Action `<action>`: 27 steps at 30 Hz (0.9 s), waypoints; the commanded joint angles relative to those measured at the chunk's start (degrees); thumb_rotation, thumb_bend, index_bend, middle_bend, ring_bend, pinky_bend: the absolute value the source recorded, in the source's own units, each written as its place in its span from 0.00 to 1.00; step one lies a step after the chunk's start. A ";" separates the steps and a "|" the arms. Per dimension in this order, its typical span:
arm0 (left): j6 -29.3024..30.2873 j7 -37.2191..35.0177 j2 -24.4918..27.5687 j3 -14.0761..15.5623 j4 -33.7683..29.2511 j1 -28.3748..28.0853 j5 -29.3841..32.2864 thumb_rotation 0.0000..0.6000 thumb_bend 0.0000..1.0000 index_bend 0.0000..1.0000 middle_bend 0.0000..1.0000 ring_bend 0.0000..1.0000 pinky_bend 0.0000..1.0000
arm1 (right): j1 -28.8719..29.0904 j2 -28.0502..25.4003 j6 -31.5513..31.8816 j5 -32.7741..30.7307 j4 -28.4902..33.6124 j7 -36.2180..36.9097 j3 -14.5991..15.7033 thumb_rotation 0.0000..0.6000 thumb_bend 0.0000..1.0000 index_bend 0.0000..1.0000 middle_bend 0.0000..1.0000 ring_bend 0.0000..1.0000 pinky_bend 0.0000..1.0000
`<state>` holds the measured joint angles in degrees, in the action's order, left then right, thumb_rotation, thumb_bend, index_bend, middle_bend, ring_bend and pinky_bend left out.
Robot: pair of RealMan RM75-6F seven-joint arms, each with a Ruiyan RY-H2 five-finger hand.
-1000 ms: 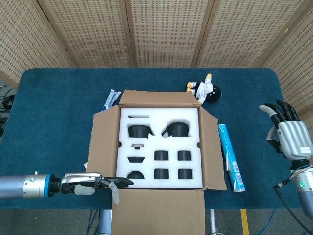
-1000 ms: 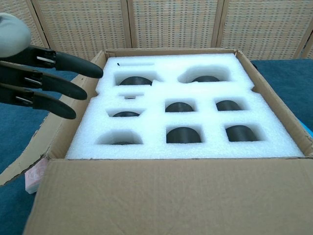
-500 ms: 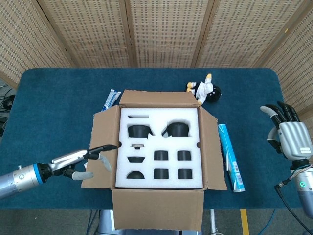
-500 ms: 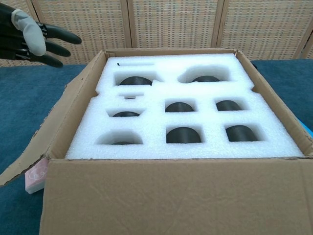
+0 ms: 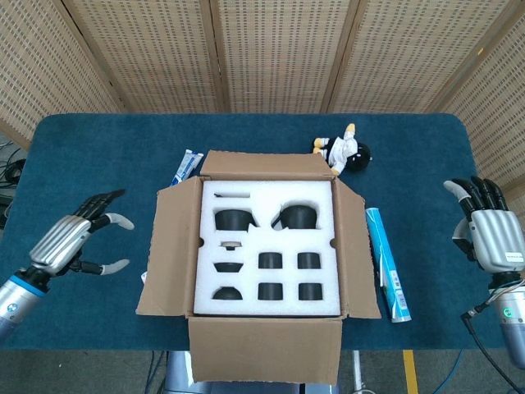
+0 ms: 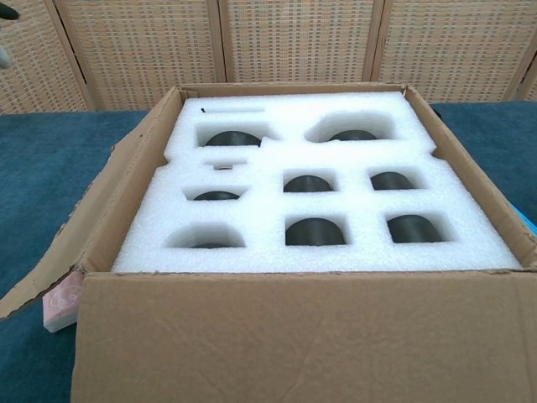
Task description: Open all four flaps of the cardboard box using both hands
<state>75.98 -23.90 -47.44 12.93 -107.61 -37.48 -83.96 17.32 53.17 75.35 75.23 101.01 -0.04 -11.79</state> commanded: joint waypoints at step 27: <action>15.37 20.44 -9.99 -6.36 4.74 25.58 4.86 0.76 0.22 0.30 0.00 0.00 0.00 | -5.47 6.48 6.65 0.61 0.23 -11.07 4.40 1.00 1.00 0.07 0.09 0.00 0.00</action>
<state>91.53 -3.26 -57.62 6.61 -102.87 -12.25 -78.71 12.02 59.50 81.83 75.68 101.19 -11.04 -7.52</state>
